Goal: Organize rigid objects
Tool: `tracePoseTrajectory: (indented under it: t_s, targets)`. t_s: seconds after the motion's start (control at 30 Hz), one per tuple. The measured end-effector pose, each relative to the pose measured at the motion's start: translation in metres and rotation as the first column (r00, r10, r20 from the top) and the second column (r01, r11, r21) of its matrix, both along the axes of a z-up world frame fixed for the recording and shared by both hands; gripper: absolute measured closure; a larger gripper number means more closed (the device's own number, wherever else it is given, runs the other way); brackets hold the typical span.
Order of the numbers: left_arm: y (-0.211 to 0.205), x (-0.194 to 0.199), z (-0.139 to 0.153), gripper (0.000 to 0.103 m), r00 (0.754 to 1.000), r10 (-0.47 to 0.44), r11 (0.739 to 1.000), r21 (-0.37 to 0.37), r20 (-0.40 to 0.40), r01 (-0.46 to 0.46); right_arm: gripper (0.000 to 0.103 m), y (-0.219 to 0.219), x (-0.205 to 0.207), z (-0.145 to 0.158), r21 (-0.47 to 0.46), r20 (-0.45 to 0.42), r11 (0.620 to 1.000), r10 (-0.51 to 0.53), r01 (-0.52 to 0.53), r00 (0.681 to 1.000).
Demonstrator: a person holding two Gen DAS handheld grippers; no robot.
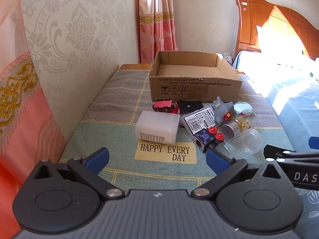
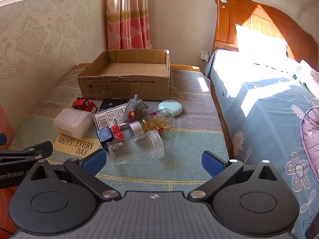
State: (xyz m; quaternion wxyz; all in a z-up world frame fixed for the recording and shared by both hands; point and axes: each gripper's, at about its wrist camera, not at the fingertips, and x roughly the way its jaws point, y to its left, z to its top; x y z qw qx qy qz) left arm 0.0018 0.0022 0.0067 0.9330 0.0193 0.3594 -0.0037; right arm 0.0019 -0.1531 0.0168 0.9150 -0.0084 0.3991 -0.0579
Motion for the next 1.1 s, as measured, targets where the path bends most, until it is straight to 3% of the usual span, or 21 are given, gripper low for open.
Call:
tracePoseTrajectory:
  t_s: [0.73, 1.1]
  targets:
    - [0.0, 0.002, -0.001, 0.001, 1.0, -0.007, 1.0, -0.002, 0.01, 0.007, 0.0, 0.0, 0.001, 0.0, 0.0, 0.001, 1.0, 0.004, -0.004, 1.0]
    - [0.006, 0.011, -0.005, 0.0, 0.998, -0.053, 0.998, -0.028, 0.03, 0.054, 0.0, 0.001, 0.007, -0.001, -0.024, 0.027, 0.998, 0.058, -0.057, 0.998]
